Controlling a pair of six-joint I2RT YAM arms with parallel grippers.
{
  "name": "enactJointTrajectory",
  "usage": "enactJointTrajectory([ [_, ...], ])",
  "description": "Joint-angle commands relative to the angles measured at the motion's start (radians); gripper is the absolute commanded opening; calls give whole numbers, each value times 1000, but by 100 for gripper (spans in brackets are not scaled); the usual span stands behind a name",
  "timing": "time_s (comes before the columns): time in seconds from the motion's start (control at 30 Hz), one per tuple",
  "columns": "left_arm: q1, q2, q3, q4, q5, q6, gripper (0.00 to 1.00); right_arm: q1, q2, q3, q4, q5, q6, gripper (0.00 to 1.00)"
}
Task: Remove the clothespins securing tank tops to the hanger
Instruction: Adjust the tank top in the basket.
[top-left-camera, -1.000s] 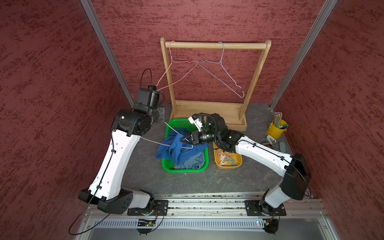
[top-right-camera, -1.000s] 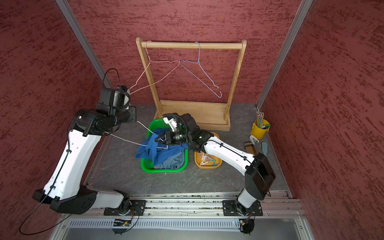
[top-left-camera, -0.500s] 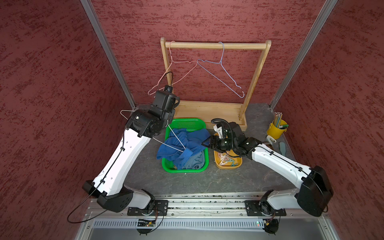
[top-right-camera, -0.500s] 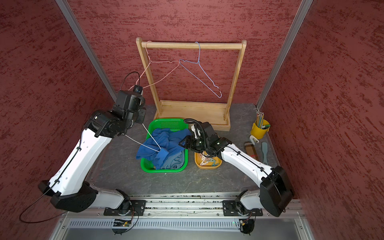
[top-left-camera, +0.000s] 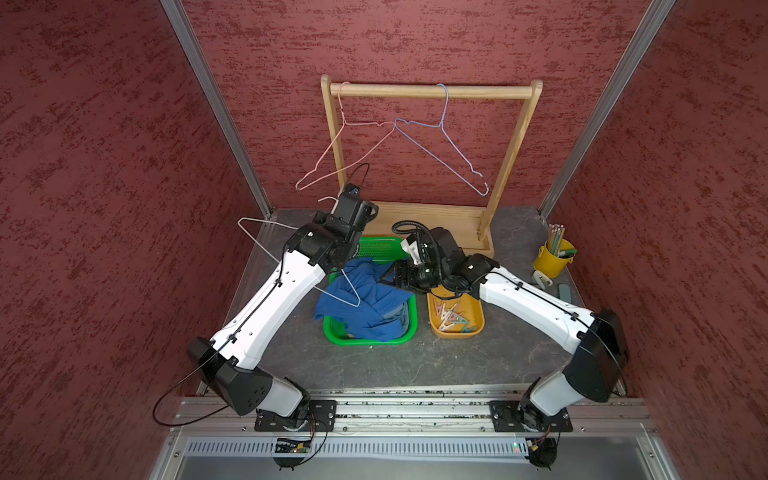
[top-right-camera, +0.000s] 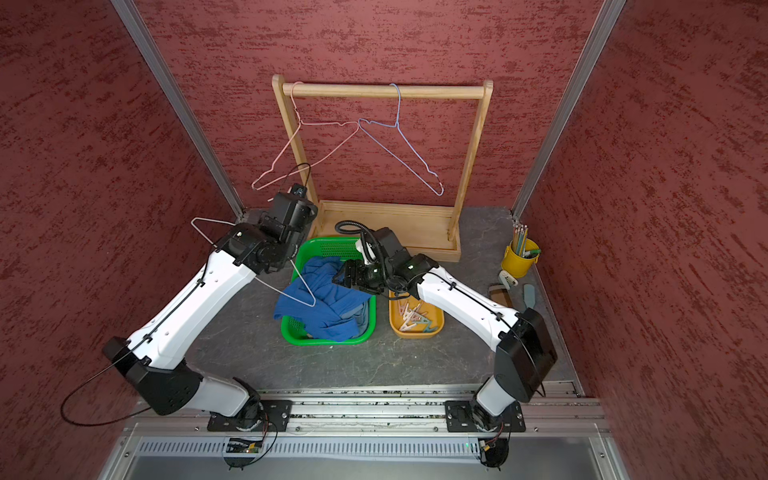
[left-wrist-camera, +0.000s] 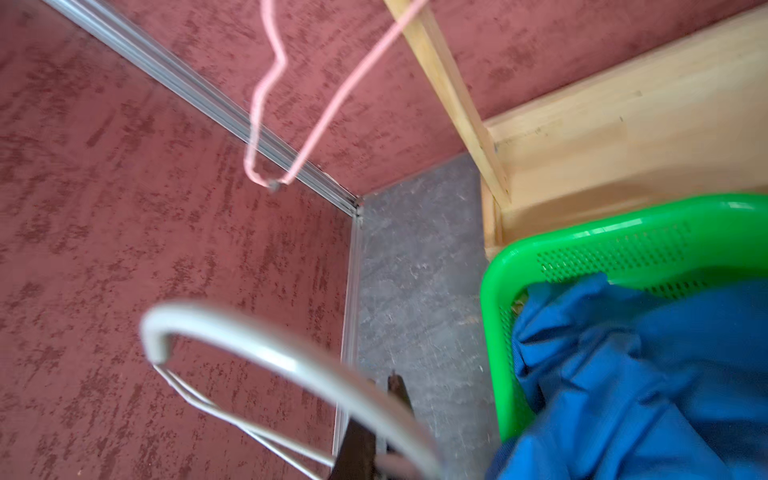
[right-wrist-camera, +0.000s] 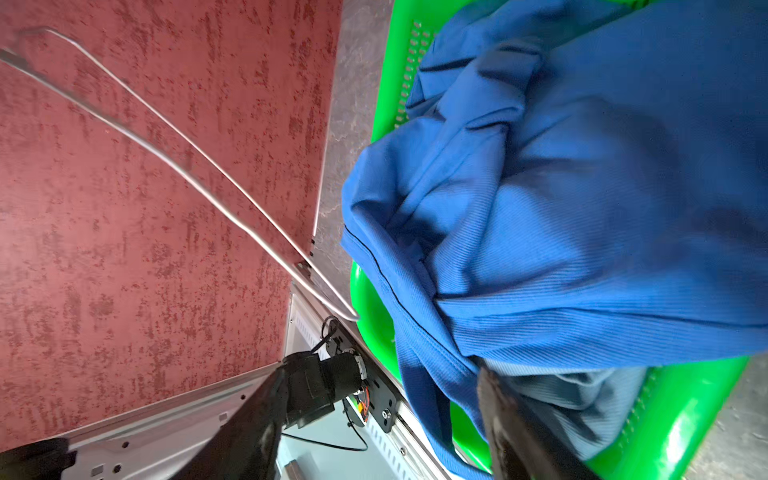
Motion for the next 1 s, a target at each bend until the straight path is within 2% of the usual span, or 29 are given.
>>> enactJointTrajectory([
  [0.0, 73, -39, 101, -165, -7, -127, 0, 20, 93, 87, -195, 80, -80, 76],
  [0.13, 139, -84, 119, -298, 47, -227, 0, 33, 263, 243, -331, 164, -164, 78],
  [0.27, 185, -136, 74, -376, 124, -311, 0, 55, 449, 402, -411, 208, -228, 79],
  [0.33, 194, -156, 49, -400, 146, -337, 0, 63, 508, 453, -426, 219, -245, 73],
  [0.37, 200, -163, 43, -411, 159, -349, 0, 65, 527, 474, -429, 221, -252, 61],
  [0.4, 206, -169, 41, -424, 169, -360, 0, 65, 535, 487, -427, 225, -254, 36],
  [0.43, 212, -171, 41, -431, 180, -368, 0, 65, 532, 494, -423, 230, -252, 17],
  [0.47, 217, -174, 39, -435, 189, -372, 0, 65, 524, 506, -417, 236, -250, 5],
  [0.5, 220, -179, 42, -439, 195, -374, 0, 65, 510, 524, -415, 233, -248, 0],
  [0.7, 249, -174, 90, -436, 230, -374, 0, 63, 422, 771, -475, 214, -214, 0],
  [0.87, 283, -158, 158, -441, 288, -404, 0, 48, 438, 1060, -589, 202, -172, 0],
  [0.97, 311, -158, 197, -443, 341, -435, 0, 30, 435, 1147, -615, 196, -145, 0],
])
